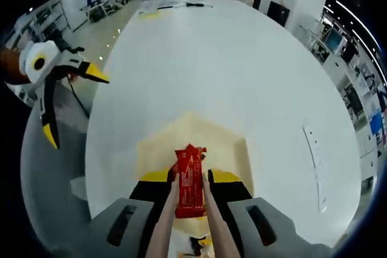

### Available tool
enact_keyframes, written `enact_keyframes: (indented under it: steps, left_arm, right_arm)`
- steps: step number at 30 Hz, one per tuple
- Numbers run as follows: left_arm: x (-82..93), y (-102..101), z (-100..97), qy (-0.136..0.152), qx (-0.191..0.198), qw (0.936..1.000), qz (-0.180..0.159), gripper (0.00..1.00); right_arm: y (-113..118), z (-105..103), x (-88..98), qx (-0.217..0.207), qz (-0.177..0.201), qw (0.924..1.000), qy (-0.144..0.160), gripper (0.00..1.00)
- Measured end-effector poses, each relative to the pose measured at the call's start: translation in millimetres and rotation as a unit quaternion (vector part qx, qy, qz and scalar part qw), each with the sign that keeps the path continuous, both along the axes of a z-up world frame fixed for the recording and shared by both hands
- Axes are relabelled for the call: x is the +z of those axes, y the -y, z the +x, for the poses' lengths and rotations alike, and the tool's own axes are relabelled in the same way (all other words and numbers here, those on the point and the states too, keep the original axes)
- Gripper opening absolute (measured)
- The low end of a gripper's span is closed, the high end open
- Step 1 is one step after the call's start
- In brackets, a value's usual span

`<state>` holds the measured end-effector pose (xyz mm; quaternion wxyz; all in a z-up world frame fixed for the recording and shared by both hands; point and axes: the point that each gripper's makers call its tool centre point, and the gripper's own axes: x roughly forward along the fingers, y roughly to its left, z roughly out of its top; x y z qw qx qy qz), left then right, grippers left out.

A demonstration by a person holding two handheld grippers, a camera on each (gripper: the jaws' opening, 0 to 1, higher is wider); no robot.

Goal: Place the target food into the container with the food tongs after gripping and lifting it, then release it inside without dropping or visibly crushing the food.

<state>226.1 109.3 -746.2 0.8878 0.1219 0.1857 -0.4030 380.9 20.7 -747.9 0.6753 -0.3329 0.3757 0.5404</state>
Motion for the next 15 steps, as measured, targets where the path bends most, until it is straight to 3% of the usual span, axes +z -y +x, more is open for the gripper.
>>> enact_keyframes:
  steps: [15]
  left_arm:
    - [0.3, 0.1, 0.0, 0.002, -0.001, 1.0, 0.003, 0.93]
  right_arm:
    - [3.5, 3.2, 1.4, -0.003, 0.001, 1.0, 0.002, 0.24]
